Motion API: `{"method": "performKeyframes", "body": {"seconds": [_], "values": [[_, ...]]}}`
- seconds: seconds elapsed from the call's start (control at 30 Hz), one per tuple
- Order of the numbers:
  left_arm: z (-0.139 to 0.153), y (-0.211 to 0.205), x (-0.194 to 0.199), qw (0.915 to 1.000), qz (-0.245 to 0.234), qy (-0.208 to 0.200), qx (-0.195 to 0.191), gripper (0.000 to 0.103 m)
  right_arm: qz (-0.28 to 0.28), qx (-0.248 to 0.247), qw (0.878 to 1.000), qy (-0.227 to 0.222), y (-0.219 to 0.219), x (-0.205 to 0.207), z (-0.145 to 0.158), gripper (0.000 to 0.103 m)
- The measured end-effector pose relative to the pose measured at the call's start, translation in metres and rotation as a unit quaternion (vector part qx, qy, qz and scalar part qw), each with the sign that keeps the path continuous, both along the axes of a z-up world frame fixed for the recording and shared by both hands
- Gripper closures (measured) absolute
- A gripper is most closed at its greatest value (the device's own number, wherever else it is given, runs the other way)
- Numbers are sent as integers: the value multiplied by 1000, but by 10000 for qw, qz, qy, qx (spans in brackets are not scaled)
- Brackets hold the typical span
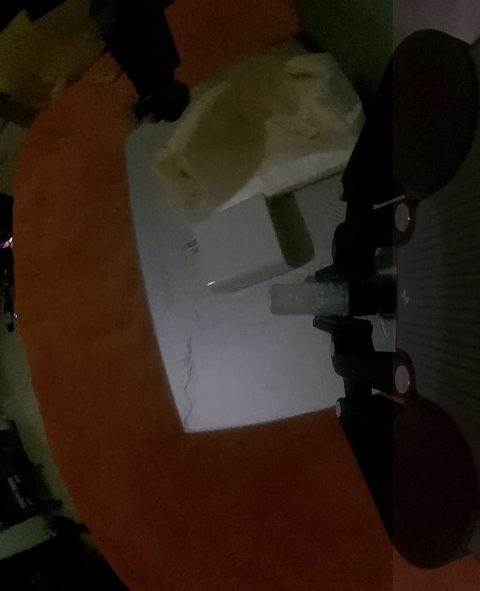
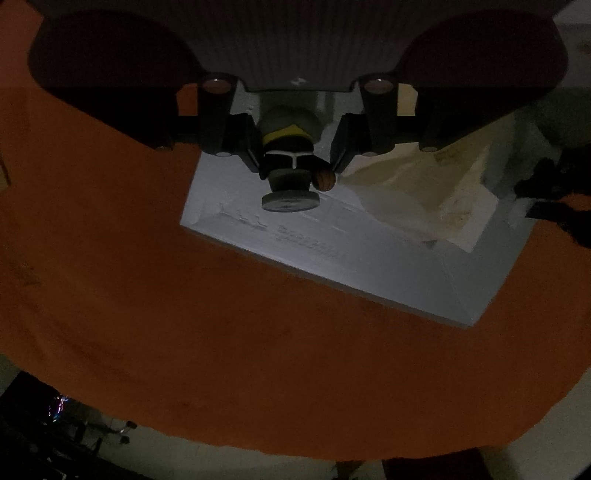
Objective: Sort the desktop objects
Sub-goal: 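Carry the vial and black mount into the white box with both tools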
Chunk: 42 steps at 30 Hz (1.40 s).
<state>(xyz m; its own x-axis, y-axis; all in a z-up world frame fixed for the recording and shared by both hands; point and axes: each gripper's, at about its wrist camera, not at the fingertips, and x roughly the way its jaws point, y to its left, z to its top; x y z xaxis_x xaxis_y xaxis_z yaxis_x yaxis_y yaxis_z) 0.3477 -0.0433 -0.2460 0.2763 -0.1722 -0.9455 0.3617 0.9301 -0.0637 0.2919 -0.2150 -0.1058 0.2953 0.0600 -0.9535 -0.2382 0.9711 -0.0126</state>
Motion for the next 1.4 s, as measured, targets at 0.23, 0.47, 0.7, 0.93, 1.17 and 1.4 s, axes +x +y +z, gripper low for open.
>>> {"method": "performKeyframes", "body": {"seconds": [0.23,0.47,0.7,0.93,1.17,1.4], "values": [[24,6,-8,9993,131,-39,-362,87,58,445,9989,-166,14,-24,31,60],[66,2,-34,9966,-225,-326,-725,87,246,610,9975,-265,29,-75,66,60],[79,-13,-67,9934,-705,-284,-859,87,582,779,9951,-168,49,-129,89,60],[84,-25,-104,9900,-1077,-205,-885,87,758,963,9925,5,59,-166,94,60],[67,-9,-126,9901,-1001,284,-941,87,581,974,9935,95,50,-198,92,60],[50,8,-148,9889,-643,395,-1279,87,750,742,9943,-165,48,-232,95,60]]}}
